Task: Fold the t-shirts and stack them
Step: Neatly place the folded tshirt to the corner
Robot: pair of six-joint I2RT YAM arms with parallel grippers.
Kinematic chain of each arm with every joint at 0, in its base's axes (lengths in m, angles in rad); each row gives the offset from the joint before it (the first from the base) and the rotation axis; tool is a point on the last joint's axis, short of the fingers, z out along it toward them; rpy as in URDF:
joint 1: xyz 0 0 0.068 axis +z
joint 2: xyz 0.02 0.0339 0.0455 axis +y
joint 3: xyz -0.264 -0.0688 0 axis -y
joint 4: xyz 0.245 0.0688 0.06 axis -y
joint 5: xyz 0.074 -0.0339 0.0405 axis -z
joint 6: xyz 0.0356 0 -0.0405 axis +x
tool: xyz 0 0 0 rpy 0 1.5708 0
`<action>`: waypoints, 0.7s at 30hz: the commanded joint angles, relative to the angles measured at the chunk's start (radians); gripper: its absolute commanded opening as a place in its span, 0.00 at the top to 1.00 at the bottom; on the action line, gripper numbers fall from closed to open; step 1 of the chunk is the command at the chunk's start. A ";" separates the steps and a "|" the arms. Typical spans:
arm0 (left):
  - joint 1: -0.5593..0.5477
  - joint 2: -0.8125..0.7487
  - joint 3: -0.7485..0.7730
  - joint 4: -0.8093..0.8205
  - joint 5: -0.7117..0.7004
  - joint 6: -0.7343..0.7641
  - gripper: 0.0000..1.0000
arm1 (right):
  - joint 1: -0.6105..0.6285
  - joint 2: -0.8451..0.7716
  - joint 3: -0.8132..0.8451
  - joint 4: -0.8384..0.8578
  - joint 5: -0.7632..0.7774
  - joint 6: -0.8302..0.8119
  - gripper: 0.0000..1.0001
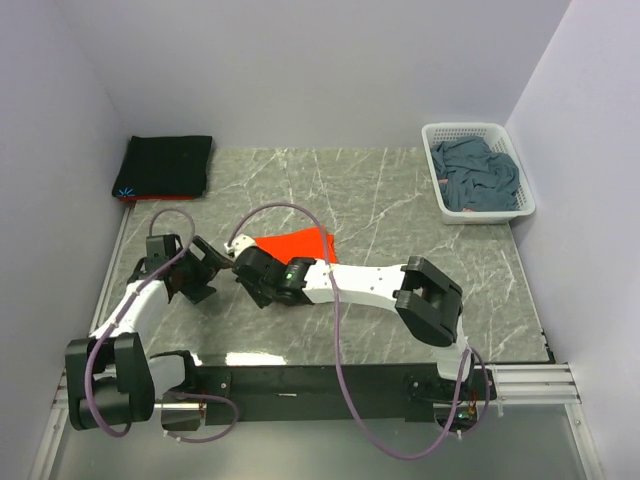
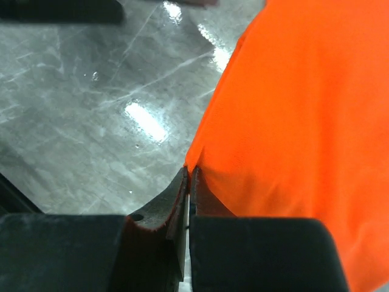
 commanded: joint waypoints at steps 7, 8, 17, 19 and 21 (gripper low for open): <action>-0.075 0.017 -0.102 0.256 0.138 -0.173 0.01 | -0.031 -0.066 -0.077 0.123 -0.103 0.073 1.00; -0.083 0.029 -0.114 0.305 0.146 -0.188 0.01 | -0.030 -0.069 -0.079 0.127 -0.108 0.078 1.00; -0.189 0.120 -0.180 0.471 0.092 -0.290 0.00 | -0.054 -0.109 -0.134 0.193 -0.166 0.109 1.00; -0.207 0.123 -0.197 0.495 0.074 -0.308 0.01 | -0.059 -0.118 -0.151 0.207 -0.169 0.112 1.00; -0.221 0.127 -0.212 0.514 0.062 -0.320 0.00 | -0.061 -0.126 -0.154 0.212 -0.166 0.112 1.00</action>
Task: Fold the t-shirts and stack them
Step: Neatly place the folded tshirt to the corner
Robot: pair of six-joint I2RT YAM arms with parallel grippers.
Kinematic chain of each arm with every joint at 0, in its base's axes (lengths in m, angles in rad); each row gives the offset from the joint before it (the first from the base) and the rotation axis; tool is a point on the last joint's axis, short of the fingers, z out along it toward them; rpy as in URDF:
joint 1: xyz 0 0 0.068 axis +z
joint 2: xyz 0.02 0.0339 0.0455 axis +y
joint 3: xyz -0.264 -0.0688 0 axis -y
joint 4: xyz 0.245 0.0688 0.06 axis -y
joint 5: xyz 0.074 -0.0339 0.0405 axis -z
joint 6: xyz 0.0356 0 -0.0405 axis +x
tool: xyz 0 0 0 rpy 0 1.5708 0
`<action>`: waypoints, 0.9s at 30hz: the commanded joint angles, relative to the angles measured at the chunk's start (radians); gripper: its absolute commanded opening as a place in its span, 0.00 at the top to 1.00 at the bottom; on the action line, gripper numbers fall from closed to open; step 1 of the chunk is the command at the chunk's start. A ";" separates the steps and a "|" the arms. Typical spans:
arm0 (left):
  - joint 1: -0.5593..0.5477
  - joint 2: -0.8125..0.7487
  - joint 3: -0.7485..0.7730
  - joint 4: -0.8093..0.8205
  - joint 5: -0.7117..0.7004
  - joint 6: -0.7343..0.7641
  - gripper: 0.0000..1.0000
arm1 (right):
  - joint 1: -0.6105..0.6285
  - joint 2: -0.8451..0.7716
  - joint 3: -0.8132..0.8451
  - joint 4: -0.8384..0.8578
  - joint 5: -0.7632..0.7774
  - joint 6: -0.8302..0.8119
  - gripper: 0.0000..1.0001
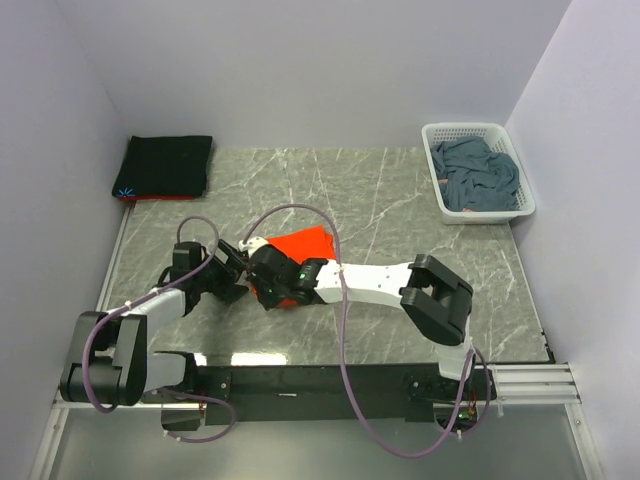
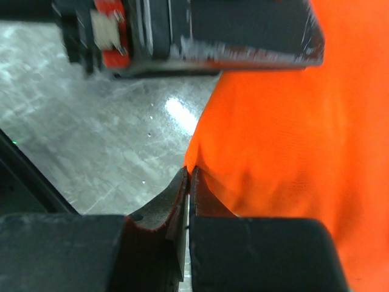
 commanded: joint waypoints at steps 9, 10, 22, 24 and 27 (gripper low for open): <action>-0.047 0.034 -0.071 0.096 -0.090 -0.065 0.03 | -0.014 -0.112 -0.058 0.117 -0.003 0.046 1.00; -0.047 0.037 -0.074 0.102 -0.090 -0.071 0.03 | -0.013 -0.114 -0.058 0.115 -0.001 0.047 1.00; -0.070 0.111 -0.085 0.197 -0.089 -0.100 0.31 | -0.016 -0.111 -0.079 0.130 -0.015 0.056 1.00; -0.073 0.114 -0.092 0.211 -0.098 -0.102 0.40 | -0.014 -0.111 -0.078 0.129 -0.021 0.056 1.00; -0.073 0.133 -0.092 0.229 -0.101 -0.097 0.68 | -0.014 -0.105 -0.079 0.132 -0.029 0.058 1.00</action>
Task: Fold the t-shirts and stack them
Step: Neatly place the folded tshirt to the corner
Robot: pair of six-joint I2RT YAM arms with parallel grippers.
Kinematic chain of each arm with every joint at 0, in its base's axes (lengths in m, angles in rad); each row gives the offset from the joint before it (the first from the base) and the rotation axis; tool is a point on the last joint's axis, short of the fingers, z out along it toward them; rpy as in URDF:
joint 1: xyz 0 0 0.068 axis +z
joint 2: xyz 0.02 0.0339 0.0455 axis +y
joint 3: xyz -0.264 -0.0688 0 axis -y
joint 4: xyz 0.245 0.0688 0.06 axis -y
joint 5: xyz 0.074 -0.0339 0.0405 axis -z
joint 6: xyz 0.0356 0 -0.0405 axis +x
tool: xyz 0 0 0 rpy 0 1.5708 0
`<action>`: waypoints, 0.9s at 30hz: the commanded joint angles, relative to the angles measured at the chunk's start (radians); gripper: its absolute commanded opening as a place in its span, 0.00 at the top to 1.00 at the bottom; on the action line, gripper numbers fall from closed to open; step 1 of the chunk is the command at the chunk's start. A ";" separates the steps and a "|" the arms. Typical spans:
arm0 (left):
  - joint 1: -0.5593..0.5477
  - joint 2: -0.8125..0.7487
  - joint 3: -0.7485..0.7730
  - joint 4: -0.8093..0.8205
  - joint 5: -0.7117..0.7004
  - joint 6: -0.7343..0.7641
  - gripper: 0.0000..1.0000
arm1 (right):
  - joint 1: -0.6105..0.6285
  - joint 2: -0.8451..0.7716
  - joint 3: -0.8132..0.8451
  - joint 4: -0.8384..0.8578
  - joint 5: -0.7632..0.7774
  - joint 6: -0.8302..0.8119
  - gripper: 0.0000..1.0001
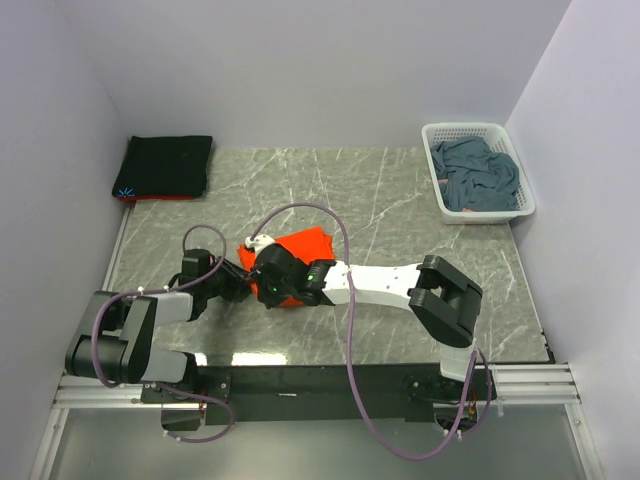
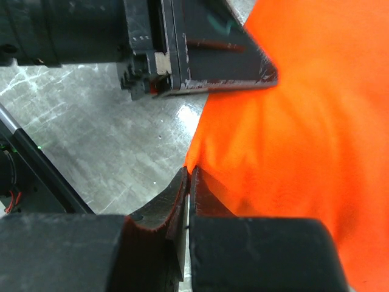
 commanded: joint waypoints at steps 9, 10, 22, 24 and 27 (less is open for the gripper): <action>-0.007 0.092 0.053 -0.061 -0.055 0.104 0.99 | -0.003 -0.052 -0.018 0.038 -0.031 0.005 0.77; -0.007 0.089 0.065 -0.081 -0.069 0.118 0.99 | -0.003 -0.060 -0.020 0.034 -0.031 0.003 0.70; -0.006 0.161 0.455 -0.521 -0.251 0.454 0.99 | -0.052 -0.287 -0.230 -0.092 0.000 0.029 0.34; -0.006 0.190 0.538 -0.549 -0.294 0.515 0.99 | -0.080 -0.376 -0.303 -0.118 0.022 0.032 0.33; -0.006 0.234 0.675 -0.609 -0.343 0.603 0.99 | -0.103 -0.492 -0.394 -0.167 0.072 0.032 0.31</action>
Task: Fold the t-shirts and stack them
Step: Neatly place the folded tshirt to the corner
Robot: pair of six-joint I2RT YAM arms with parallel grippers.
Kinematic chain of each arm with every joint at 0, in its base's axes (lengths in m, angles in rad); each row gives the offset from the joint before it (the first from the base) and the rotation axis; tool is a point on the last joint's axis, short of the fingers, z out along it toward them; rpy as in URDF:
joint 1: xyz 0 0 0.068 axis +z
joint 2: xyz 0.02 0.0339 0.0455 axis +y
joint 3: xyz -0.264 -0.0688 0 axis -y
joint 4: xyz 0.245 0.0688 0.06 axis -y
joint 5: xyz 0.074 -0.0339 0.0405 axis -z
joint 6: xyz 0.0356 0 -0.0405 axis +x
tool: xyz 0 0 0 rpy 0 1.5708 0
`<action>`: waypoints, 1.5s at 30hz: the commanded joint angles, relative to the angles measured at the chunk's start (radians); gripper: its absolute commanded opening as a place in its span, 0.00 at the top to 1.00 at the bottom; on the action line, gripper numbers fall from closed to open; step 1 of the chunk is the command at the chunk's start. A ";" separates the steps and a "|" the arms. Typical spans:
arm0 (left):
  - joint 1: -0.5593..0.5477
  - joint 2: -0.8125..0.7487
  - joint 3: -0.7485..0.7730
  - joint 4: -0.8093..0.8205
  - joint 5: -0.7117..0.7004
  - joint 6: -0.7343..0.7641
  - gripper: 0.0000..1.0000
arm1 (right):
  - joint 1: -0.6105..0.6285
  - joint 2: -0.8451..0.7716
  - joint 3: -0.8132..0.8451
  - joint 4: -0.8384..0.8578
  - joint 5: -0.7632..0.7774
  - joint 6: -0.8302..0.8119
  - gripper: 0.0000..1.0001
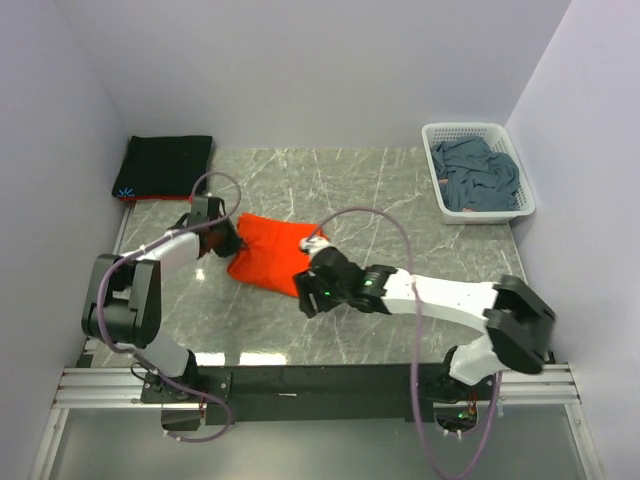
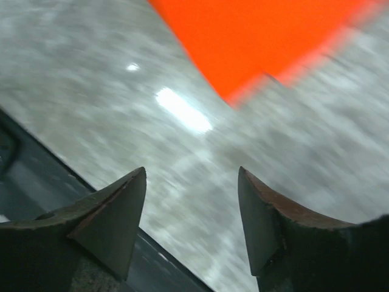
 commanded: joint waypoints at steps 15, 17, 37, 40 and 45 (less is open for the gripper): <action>0.078 0.472 0.839 -0.274 -0.277 0.388 0.99 | -0.169 -0.410 -0.210 -0.278 0.060 0.051 0.11; 0.092 0.510 0.932 -0.280 -0.283 0.398 0.99 | -0.178 -0.411 -0.205 -0.292 0.068 0.044 0.11; 0.236 0.707 1.375 -0.227 -0.300 0.546 0.99 | -0.264 -0.304 -0.015 -0.395 0.031 -0.039 0.13; 0.265 0.702 1.384 -0.211 -0.286 0.584 0.99 | -0.264 -0.293 0.000 -0.405 0.023 -0.039 0.13; 0.316 0.699 1.421 -0.217 -0.242 0.595 0.99 | -0.267 -0.252 0.035 -0.427 0.023 -0.047 0.14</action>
